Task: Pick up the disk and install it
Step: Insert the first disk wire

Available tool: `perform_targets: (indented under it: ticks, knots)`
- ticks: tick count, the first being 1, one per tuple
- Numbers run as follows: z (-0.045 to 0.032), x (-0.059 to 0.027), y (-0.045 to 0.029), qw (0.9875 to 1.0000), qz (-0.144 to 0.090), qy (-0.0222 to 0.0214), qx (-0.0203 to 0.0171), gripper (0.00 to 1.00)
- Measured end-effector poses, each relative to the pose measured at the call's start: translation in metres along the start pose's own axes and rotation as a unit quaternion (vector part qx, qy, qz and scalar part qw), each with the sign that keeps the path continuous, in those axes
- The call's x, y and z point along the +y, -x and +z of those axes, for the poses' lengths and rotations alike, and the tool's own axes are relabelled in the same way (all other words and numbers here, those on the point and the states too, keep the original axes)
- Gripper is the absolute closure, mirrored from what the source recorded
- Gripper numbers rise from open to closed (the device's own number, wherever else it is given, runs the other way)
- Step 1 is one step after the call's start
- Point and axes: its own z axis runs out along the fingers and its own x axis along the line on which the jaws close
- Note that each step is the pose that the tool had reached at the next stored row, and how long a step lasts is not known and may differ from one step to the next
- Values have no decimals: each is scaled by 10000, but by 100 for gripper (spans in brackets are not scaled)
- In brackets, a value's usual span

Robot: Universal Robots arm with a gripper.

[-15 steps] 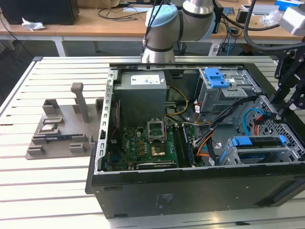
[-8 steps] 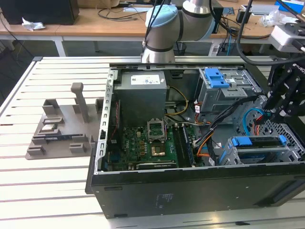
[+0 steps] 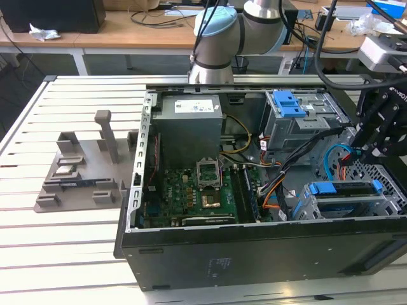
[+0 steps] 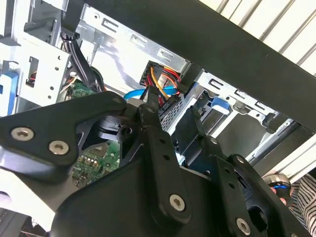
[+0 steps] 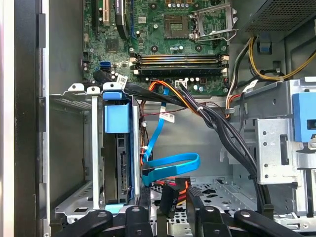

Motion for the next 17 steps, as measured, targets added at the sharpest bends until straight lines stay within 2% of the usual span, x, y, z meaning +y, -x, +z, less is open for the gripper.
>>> perform_targets:
  ticks: [1,3,6,9,14,15,17]
  knots:
    - [0,0,0,10000,0,0,0,66]
    - [0,0,0,10000,0,0,0,66]
    - [1,0,0,10000,0,0,0,83]
    - [3,-2,-11,10000,-1,1,-1,83]
    - [2,0,-162,10000,3,-2,51,83]
    - [8,7,-213,10000,4,-2,62,83]
    - [37,15,-260,10000,4,-2,63,83]
